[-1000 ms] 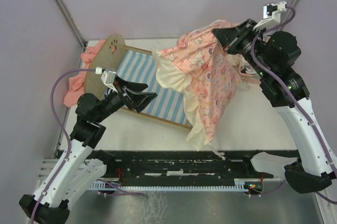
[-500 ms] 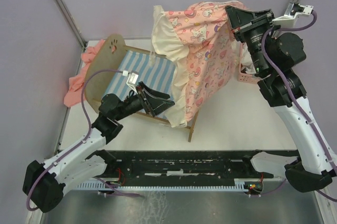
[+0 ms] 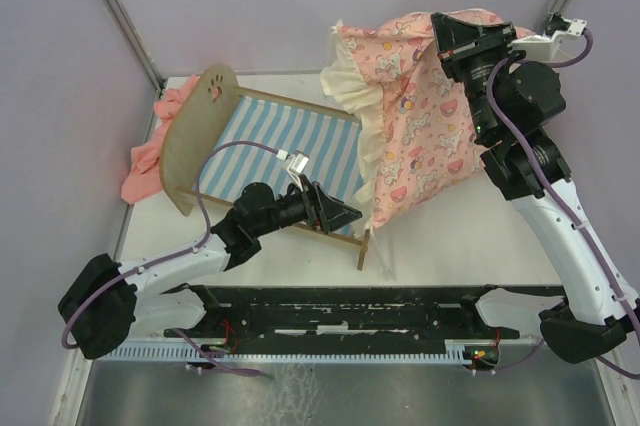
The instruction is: Set up the pet bed
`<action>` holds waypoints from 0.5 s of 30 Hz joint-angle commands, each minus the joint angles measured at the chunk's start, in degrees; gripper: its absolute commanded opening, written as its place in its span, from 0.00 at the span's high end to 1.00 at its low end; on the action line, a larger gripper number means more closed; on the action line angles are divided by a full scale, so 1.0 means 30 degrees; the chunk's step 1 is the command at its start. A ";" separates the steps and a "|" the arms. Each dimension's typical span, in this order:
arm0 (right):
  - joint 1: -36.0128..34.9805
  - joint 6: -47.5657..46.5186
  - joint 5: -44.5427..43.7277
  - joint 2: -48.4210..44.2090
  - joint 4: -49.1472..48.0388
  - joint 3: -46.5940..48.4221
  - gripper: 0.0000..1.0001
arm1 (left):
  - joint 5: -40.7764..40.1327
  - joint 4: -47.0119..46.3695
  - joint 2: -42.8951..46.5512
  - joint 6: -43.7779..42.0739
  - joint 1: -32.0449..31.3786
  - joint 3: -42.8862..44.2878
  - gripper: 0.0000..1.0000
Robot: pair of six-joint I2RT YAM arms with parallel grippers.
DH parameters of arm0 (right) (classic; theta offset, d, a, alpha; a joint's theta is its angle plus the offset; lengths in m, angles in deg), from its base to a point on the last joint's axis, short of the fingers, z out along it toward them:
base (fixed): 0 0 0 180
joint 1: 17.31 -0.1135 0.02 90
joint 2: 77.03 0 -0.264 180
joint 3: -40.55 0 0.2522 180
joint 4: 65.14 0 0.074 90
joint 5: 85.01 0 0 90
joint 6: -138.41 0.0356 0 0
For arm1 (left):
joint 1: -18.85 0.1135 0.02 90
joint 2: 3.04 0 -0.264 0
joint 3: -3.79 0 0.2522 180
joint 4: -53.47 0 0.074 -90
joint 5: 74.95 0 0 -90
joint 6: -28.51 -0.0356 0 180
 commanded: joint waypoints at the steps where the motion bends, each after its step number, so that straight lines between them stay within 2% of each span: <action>1: -0.0050 0.0362 -0.0397 -0.0706 -0.1954 -0.0022 0.98 | -0.0850 -0.2075 -0.0999 -0.0808 -0.1087 0.1277 0.09; 3: -0.0061 0.0398 -0.0432 -0.0746 -0.1900 -0.0117 0.98 | -0.0875 -0.2138 -0.1381 -0.0963 -0.1368 0.1518 0.15; 4: -0.0052 0.0373 -0.0434 -0.0770 -0.1920 -0.0212 0.98 | -0.0944 -0.2208 -0.1463 -0.1134 -0.1480 0.1574 0.22; 7: -0.0039 0.0002 -0.0427 -0.0992 -0.1416 -0.0347 0.98 | -0.2246 -0.0862 -0.0761 -0.1833 -0.1528 0.1602 0.62; 10: -0.0064 -0.1225 -0.0452 -0.1520 -0.0069 -0.0377 0.98 | -0.5722 0.3391 0.1566 -0.4032 -0.1519 0.2126 0.95; 15: -0.0057 -0.5251 0.0616 -0.3259 0.3589 0.0103 0.98 | -1.0678 1.0009 0.6412 -0.7523 -0.1540 0.3867 0.97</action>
